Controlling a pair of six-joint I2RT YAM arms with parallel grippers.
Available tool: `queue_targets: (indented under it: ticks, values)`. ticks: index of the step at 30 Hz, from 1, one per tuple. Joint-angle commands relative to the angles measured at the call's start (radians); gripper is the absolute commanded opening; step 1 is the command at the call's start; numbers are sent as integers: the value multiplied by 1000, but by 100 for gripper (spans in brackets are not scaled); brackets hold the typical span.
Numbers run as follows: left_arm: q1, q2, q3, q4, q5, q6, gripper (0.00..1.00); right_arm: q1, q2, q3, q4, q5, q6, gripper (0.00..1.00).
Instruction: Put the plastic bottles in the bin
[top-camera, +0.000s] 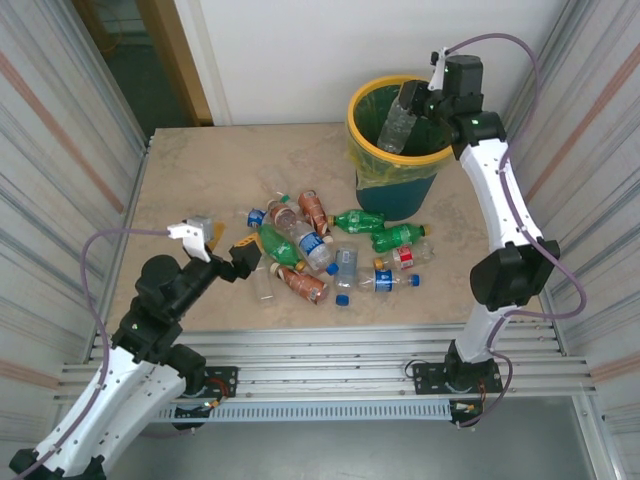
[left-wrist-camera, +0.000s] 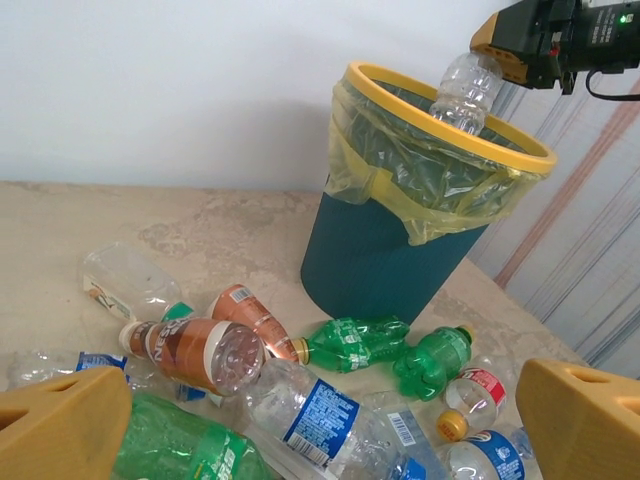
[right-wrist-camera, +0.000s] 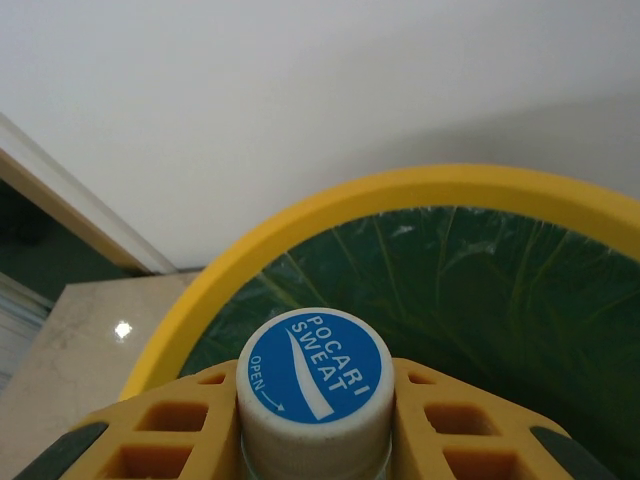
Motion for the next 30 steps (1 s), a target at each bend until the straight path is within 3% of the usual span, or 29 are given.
queue_targets:
  ticks: [1, 13, 25, 30]
  values:
    - [-8, -12, -22, -21, -31, -51, 99, 5, 20, 0, 3, -55, -21, 2]
    - [-7, 3, -18, -108, -90, -83, 99, 31, 104, -16, -38, -53, -86, 13]
    - [-7, 45, -16, -245, -145, -114, 99, 31, 163, 73, -112, -40, -102, 54]
    - [-7, 78, -4, -290, -172, -115, 99, 31, 140, 125, -153, -4, -121, 65]
